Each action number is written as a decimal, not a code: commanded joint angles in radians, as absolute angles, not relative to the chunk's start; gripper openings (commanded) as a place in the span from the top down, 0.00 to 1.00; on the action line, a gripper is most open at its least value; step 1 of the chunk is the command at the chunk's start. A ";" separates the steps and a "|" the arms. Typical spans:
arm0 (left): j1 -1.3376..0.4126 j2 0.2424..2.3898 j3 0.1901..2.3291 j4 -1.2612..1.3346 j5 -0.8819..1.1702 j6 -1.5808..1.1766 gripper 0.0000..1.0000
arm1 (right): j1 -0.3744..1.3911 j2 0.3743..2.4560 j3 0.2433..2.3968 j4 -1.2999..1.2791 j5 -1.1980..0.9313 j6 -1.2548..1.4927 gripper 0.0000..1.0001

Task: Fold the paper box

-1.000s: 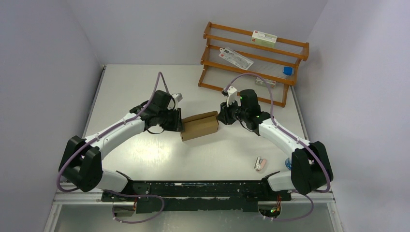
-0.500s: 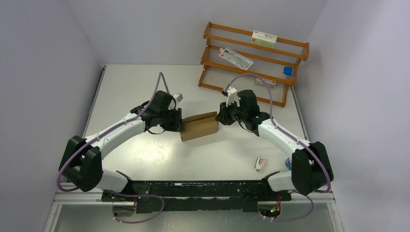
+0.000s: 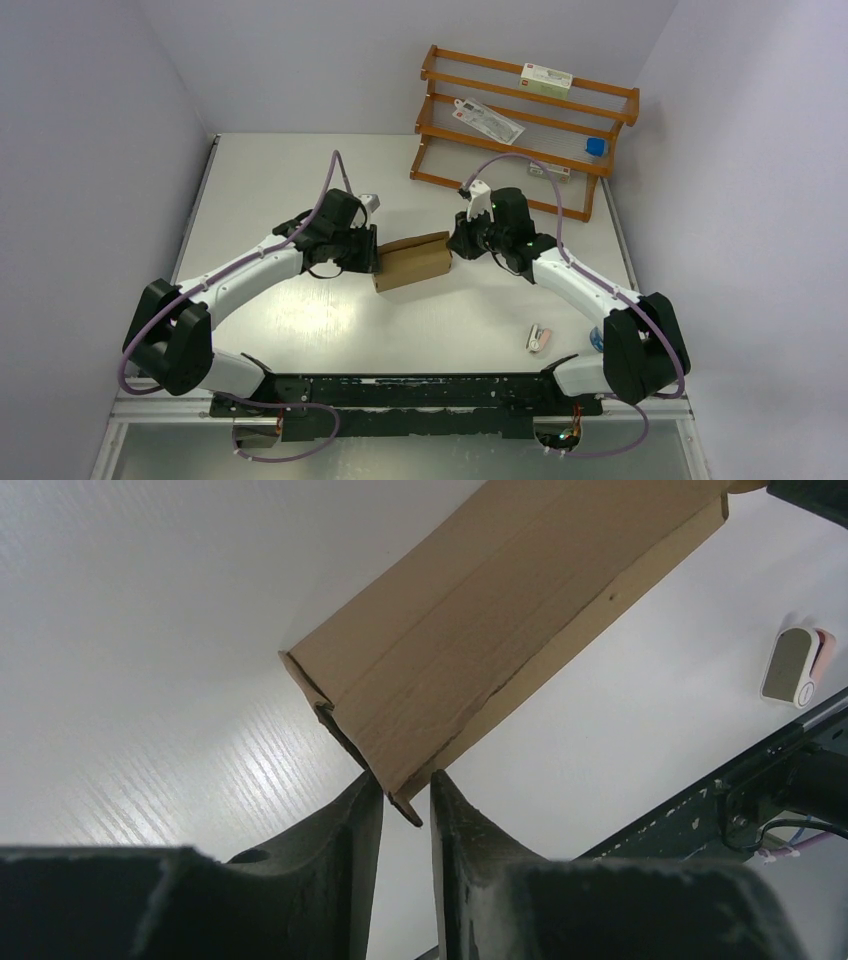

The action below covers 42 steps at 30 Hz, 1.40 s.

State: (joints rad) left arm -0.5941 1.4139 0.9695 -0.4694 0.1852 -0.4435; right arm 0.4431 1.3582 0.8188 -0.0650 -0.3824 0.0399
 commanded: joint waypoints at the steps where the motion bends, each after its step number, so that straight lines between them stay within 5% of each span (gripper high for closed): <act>1: -0.606 1.415 0.959 -0.419 0.157 -0.455 0.71 | 0.456 1.336 0.779 -0.036 -0.363 0.017 0.85; 34: -0.623 1.423 0.893 -0.386 0.082 -0.492 0.74 | 0.479 1.303 0.700 0.042 -0.299 0.014 0.95; 42: -0.623 1.369 0.850 -0.372 0.003 -0.504 0.66 | 0.483 1.280 0.657 0.108 -0.290 0.056 0.95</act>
